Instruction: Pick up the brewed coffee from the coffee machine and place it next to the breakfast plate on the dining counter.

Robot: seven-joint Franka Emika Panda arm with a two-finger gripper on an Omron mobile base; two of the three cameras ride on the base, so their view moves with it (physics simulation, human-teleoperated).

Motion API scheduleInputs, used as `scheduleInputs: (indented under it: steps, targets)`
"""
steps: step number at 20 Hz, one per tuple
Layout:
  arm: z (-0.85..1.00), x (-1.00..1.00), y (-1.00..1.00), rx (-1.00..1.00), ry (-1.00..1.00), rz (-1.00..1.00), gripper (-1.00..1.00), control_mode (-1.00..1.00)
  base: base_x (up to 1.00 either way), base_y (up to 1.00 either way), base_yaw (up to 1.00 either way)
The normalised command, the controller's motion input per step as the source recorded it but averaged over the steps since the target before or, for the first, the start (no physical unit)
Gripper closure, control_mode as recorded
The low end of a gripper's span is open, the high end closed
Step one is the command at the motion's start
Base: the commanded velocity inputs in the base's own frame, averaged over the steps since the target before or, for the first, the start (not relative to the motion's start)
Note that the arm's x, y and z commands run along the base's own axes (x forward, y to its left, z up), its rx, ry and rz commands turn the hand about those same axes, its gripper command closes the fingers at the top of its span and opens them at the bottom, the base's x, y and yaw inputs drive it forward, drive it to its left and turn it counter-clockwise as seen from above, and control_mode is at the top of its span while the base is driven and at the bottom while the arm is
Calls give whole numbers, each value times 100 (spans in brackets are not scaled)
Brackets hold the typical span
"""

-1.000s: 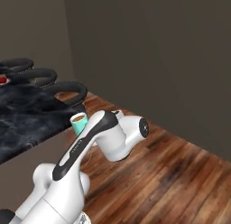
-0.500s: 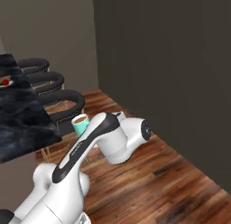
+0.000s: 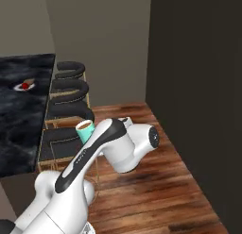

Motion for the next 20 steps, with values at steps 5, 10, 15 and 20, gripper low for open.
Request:
scheduleInputs:
  steps: [5, 10, 15, 20]
  targets:
    - [0, 0, 0, 0, 0, 0, 100, 100, 100, -54, 59]
    - [0, 0, 0, 0, 0, 0, 100, 100, 100, -59, 57]
    - [0, 0, 0, 0, 0, 0, 100, 100, 93, -75, 54]
    - [0, 0, 0, 0, 0, 0, 100, 100, 73, -90, 51]
